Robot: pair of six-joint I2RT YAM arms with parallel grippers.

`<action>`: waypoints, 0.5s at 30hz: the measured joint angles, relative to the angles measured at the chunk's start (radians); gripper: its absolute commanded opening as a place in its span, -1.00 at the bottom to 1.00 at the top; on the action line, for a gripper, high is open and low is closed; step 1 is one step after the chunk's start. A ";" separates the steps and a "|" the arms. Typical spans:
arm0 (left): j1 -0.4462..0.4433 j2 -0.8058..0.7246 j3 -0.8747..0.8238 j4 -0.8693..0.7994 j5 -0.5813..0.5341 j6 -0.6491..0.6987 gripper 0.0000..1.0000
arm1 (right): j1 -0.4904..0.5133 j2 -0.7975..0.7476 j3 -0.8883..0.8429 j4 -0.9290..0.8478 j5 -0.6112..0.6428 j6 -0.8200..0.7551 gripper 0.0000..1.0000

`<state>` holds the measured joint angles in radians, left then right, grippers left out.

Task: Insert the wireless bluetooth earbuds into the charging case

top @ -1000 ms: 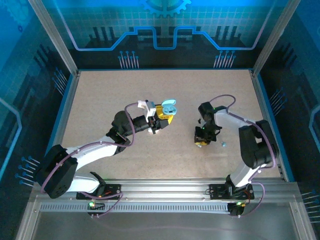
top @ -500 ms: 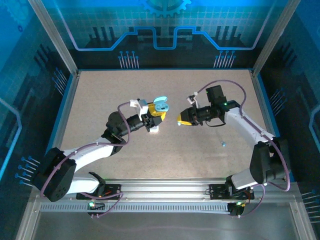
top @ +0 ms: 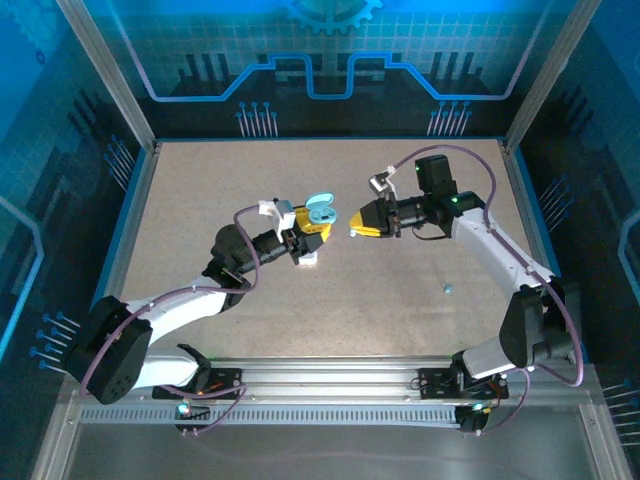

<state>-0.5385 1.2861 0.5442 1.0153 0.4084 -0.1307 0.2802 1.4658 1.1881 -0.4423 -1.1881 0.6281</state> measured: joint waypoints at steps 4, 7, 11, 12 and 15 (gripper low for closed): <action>0.000 0.000 0.000 -0.001 0.011 0.003 -0.37 | 0.000 0.000 0.024 0.001 0.004 0.012 -0.52; -0.001 0.002 0.000 -0.008 0.020 0.010 -0.36 | 0.002 -0.005 0.069 -0.031 0.035 -0.012 -0.52; -0.012 0.011 0.000 -0.014 0.028 0.018 -0.36 | 0.016 -0.031 0.120 -0.059 0.088 -0.053 -0.52; -0.016 0.014 0.001 -0.015 0.031 0.022 -0.36 | 0.023 -0.039 0.127 -0.063 0.100 -0.060 -0.52; -0.029 0.025 0.004 -0.015 0.034 0.028 -0.36 | 0.047 -0.053 0.137 -0.066 0.137 -0.081 -0.52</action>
<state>-0.5678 1.3113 0.5484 1.0000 0.4423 -0.1028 0.3271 1.4132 1.3247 -0.5083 -1.0515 0.5472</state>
